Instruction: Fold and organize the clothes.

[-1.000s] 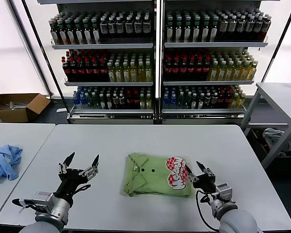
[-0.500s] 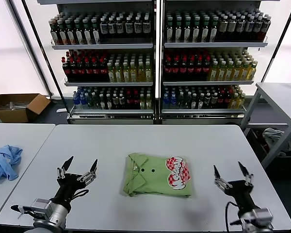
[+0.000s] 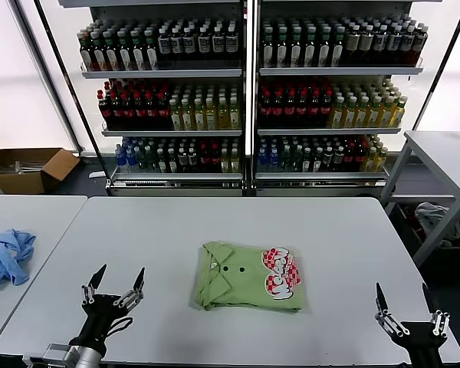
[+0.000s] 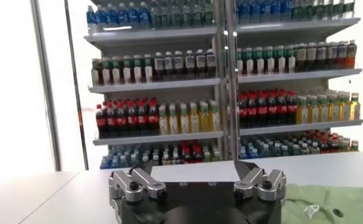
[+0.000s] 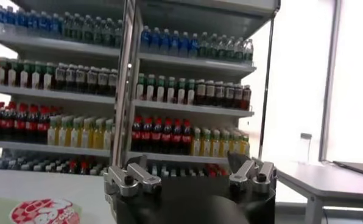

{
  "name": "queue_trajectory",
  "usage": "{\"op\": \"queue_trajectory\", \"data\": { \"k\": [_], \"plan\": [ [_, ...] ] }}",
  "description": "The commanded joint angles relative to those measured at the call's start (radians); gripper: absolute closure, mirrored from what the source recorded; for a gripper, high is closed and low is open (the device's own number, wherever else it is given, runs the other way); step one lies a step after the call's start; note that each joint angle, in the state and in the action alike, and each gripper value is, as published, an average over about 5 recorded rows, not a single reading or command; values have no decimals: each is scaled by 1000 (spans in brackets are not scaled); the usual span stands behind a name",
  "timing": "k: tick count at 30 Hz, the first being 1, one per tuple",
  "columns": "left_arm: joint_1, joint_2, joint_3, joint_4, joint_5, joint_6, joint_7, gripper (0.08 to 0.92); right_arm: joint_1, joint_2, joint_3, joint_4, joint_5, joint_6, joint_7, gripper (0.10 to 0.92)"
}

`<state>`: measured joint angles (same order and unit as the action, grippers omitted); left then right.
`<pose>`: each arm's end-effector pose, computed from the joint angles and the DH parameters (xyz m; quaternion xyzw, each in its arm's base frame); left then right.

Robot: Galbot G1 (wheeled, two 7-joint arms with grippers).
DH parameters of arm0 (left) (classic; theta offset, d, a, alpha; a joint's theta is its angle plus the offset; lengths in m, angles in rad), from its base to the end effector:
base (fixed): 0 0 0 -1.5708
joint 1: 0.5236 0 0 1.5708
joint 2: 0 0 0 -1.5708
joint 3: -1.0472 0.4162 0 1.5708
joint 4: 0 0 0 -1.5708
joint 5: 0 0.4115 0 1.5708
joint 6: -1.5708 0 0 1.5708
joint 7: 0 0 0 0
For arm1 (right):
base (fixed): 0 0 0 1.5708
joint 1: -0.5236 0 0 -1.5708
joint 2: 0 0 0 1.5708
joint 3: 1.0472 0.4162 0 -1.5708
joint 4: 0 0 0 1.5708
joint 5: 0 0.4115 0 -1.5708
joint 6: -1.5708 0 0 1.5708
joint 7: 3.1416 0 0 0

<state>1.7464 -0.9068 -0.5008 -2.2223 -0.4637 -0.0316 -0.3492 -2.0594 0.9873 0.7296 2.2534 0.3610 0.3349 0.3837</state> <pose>0.1629 0.0968 -0.3145 -0.0279 -0.9977 -0.0306 0.0544 0.0853 -0.1408 -0.3152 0.0538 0.9962 -0.0637 0.0256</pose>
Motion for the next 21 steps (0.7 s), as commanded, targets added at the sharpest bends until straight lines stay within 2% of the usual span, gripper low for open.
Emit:
{"op": "queue_trajectory", "data": {
  "k": [1,21],
  "plan": [
    [64,-1,-3,18,14,-93,-9,177,-62,10,39,-5,89,102,-18,203],
    [57,-3,-6,26,15,-98,-8,177,-45,5,-6,-27,79,76,-45,203]
  ]
}}
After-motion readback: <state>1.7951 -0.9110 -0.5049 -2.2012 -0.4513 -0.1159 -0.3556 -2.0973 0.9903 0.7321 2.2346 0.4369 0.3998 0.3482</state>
